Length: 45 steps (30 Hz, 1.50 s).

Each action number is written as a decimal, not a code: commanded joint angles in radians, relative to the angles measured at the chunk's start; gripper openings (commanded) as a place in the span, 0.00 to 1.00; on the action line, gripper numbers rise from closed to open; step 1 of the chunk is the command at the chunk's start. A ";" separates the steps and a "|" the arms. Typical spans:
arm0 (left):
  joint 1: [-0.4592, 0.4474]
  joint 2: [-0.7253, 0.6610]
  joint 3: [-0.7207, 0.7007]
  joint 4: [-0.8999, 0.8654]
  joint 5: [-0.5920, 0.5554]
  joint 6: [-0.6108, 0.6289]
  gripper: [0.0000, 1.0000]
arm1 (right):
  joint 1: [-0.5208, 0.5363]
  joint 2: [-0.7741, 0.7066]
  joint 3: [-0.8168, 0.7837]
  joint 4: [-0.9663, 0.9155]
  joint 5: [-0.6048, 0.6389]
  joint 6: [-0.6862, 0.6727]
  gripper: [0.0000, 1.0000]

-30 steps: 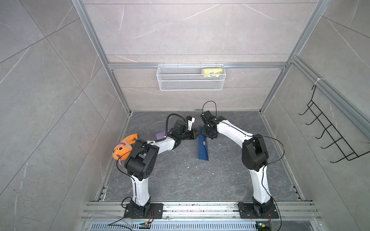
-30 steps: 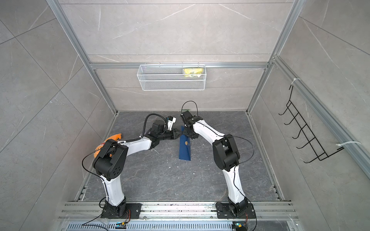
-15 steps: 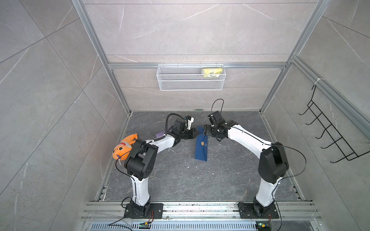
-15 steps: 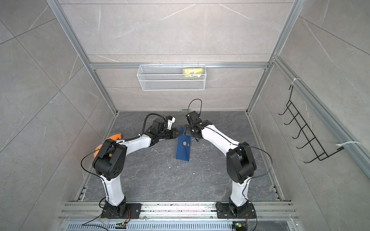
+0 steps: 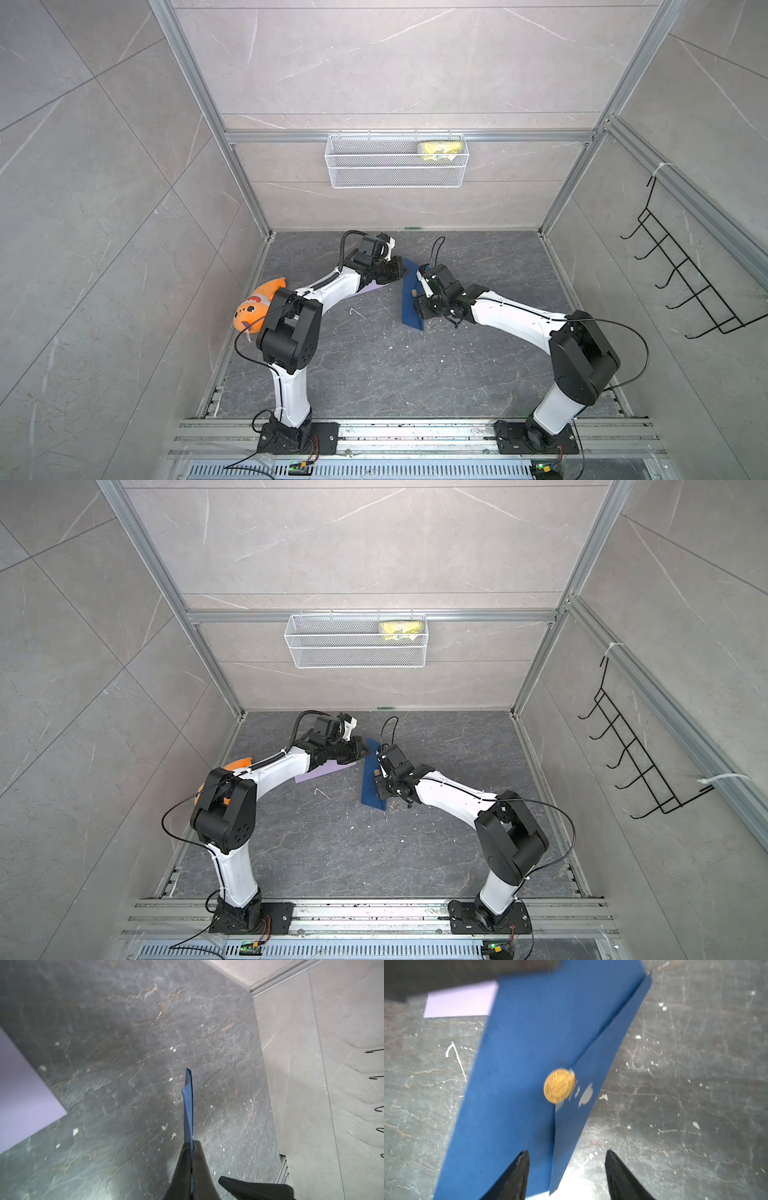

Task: Open the envelope
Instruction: Open the envelope flap on the envelope.

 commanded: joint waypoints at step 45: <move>-0.009 0.048 0.029 -0.097 -0.098 -0.055 0.00 | 0.104 0.263 0.166 -0.010 0.333 0.008 0.07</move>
